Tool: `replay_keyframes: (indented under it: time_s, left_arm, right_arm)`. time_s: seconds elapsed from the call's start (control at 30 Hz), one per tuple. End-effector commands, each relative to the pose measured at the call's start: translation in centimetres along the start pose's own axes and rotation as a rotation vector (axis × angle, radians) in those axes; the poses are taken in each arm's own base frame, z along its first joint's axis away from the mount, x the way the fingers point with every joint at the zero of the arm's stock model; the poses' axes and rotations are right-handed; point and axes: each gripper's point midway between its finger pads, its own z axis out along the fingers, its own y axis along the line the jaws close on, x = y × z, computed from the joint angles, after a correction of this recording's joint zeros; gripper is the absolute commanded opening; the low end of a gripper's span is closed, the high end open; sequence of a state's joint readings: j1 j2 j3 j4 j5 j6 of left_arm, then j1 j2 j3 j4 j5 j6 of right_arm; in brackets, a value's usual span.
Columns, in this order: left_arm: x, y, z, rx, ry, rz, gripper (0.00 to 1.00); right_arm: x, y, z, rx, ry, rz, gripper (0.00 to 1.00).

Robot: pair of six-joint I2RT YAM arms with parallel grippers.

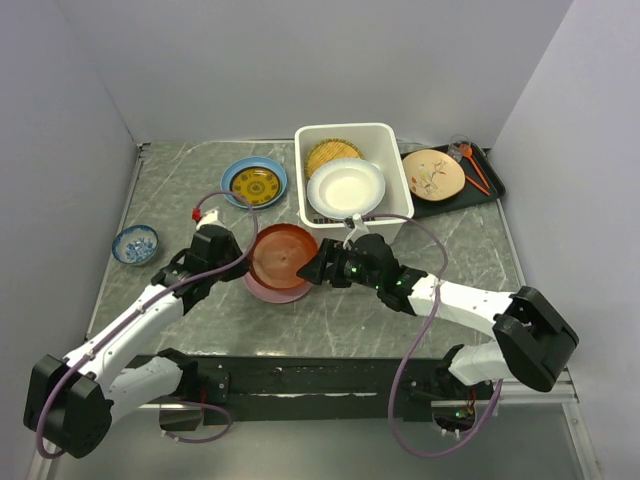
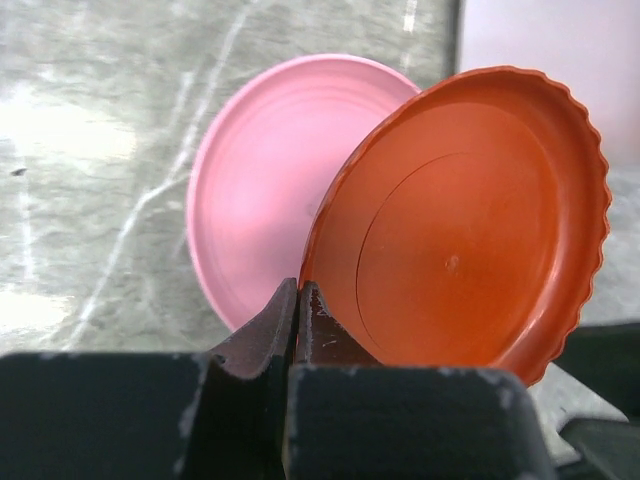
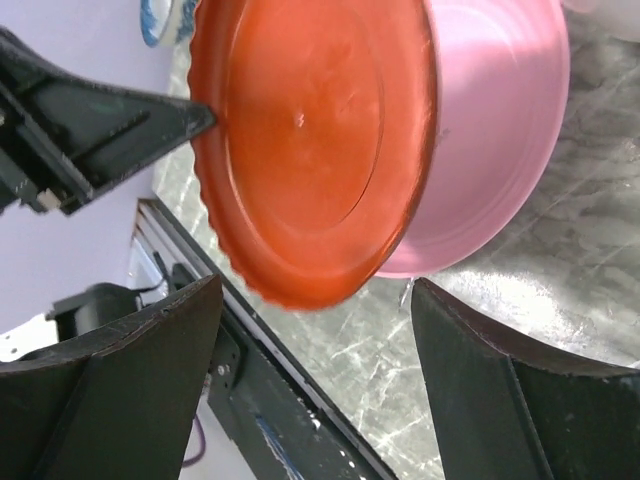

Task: Place the plates into the plastic bin on the countertop
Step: Pick up the plate at the center of the board.

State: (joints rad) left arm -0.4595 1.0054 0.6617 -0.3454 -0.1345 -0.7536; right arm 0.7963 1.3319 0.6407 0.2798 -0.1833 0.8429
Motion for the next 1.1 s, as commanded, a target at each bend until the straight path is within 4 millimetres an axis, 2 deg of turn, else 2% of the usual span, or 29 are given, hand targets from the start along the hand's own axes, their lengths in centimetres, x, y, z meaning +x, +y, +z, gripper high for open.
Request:
replay_keyframes:
  time_s: [0.0, 0.23, 0.33, 0.37, 0.43, 0.47, 0.53, 0.6, 0.63, 0.7, 0.73, 0.77, 0.8, 0.93, 1.07]
  left_arm:
    - [-0.1, -2.6, -1.1, 0.147, 0.001, -0.025, 0.01]
    - [0.6, -3.9, -1.7, 0.237, 0.032, -0.012, 0.01]
    - [0.9, -4.5, -2.0, 0.282, 0.043, 0.001, 0.01]
    - [1.1, -4.5, -2.0, 0.287, 0.045, 0.003, 0.01]
    - [1.2, -4.7, -2.0, 0.304, 0.050, 0.005, 0.01]
    - [1.4, -4.7, -1.9, 0.304, 0.054, 0.006, 0.01]
    - [1.5, -4.6, -1.7, 0.305, 0.060, 0.010, 0.01]
    - [1.6, -4.5, -1.6, 0.297, 0.064, 0.017, 0.03]
    - [1.6, -4.5, -1.5, 0.297, 0.060, 0.024, 0.14]
    - [1.6, -4.6, -1.5, 0.300, 0.061, 0.029, 0.27]
    - [1.6, -4.8, -1.6, 0.310, 0.063, 0.031, 0.42]
    - [1.5, -5.0, -1.6, 0.322, 0.058, 0.033, 0.50]
    - [1.4, -5.1, -1.6, 0.330, 0.056, 0.033, 0.62]
    - [1.4, -5.6, -1.8, 0.354, 0.060, 0.042, 0.78]
    - [1.2, -5.2, -2.4, 0.347, 0.041, 0.034, 0.86]
  right_arm:
    - [-1.6, 0.9, -0.3, -0.048, -0.061, 0.032, 0.83]
    - [-1.5, 0.8, -0.4, -0.070, -0.080, 0.067, 0.78]
    - [-1.7, 0.8, -0.6, -0.077, -0.098, 0.076, 0.58]
    - [-1.7, 0.6, -0.7, -0.073, -0.100, 0.080, 0.44]
    - [-1.9, 0.5, -1.0, -0.070, -0.117, 0.086, 0.31]
    - [-1.9, 0.5, -1.2, -0.069, -0.121, 0.091, 0.19]
    - [-2.1, 0.3, -1.7, -0.060, -0.141, 0.094, 0.08]
    - [-1.9, -0.3, -2.0, -0.041, -0.144, 0.100, 0.05]
    - [-2.2, -0.1, -2.3, -0.046, -0.158, 0.102, 0.04]
    - [-2.3, -0.3, -2.8, -0.033, -0.172, 0.104, 0.03]
    - [-2.4, -0.4, -2.9, -0.030, -0.177, 0.106, 0.02]
    - [-2.3, -0.6, -3.1, -0.020, -0.181, 0.105, 0.02]
    - [-2.5, -0.5, -3.3, -0.019, -0.189, 0.104, 0.02]
    - [-2.6, -0.6, -3.5, -0.008, -0.192, 0.101, 0.01]
    - [-3.1, 0.1, -3.2, -0.015, -0.189, 0.086, 0.01]
